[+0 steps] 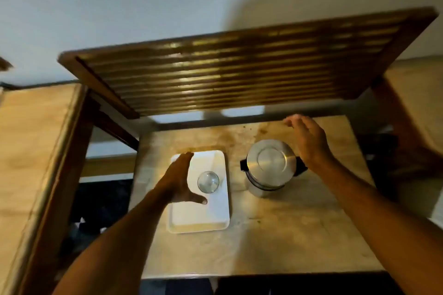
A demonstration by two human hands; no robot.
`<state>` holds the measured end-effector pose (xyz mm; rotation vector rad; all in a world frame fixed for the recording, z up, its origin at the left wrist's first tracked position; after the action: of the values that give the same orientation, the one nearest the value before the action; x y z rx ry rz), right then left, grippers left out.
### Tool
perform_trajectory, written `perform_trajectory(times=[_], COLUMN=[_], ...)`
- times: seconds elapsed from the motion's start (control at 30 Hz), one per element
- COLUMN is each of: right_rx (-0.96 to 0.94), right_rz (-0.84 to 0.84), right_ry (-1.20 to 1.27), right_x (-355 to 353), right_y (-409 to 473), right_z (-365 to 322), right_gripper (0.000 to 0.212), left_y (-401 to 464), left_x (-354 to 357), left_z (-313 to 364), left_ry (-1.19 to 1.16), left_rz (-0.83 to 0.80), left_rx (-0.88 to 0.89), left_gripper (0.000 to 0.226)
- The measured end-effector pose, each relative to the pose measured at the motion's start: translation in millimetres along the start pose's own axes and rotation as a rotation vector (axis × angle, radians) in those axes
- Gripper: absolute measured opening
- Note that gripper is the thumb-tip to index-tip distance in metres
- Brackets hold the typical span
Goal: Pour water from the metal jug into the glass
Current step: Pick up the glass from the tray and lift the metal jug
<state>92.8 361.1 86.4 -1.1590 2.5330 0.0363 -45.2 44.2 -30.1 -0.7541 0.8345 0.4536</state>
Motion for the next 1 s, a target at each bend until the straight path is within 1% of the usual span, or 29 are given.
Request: perform_trajectory(times=[0.03,0.1,0.17,0.23,0.3,0.33,0.4,0.5,0.6,0.67,0.7,0.77,0.87,0.93,1.0], right_rx=[0.034,0.106,0.184,0.208,0.200,0.188,0.142,0.062,0.043,0.065,0.080,0.141,0.255,0.275,0.270], right_rz=[0.020,0.052,0.055,0.044,0.025,0.020,0.013,-0.065,-0.246,-0.355,-0.371,-0.326,-0.173,-0.068,-0.019], right_ry=[0.050,0.159,0.280,0.381,0.425,0.428,0.409,0.413,0.369,0.305,0.294,0.349,0.471,0.505,0.478], right_x=[-1,-3,4,8,11,12,13,16,16,16,16,16,23,26,25], right_y=[-2,-4,-11,-9,-5,-4,-6,-10,-6,-4,-4,-8,-14,-14,-17], right_z=[18,55,85,100,105,109,116,122,118,120,124,128,120,102,80], right_gripper=[0.029,0.034,0.037,0.033,0.031,0.031,0.031,0.030,0.035,0.045,0.050,0.048,0.040,0.044,0.052], left_y=[-1,-3,-5,-2,4,7,13,17,16,13,12,5,-7,-12,-16], left_x=[22,63,99,114,119,120,121,120,124,126,126,123,107,86,57], left_z=[-9,-27,-38,-37,-34,-31,-24,-17,-16,-16,-14,-11,-2,7,18], left_ry=[-0.063,-0.216,-0.402,-0.553,-0.737,-0.815,-0.893,-0.886,-0.868,-0.853,-0.839,-0.803,-0.770,-0.750,-0.739], left_rz=[-0.002,0.050,0.154,0.258,0.345,0.380,0.440,0.504,0.542,0.532,0.518,0.495,0.506,0.521,0.533], left_rx=[-0.034,-0.135,-0.206,-0.268,-0.300,-0.314,-0.314,-0.299,-0.299,-0.298,-0.297,-0.298,-0.289,-0.277,-0.253], left_gripper=[0.142,0.125,0.107,0.100,0.098,0.094,0.082,0.075,0.070,0.068,0.068,0.071,0.074,0.074,0.074])
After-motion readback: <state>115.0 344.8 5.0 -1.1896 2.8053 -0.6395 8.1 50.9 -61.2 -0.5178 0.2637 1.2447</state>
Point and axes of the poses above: each hand's wrist, its own y-axis towards the middle knuckle, its own x-axis out of the palm, z = x × y, the point moved 7 cm from there along y, towards the middle knuckle, and after that the axes turned 2 degrees about x, right-handed, at the moved point
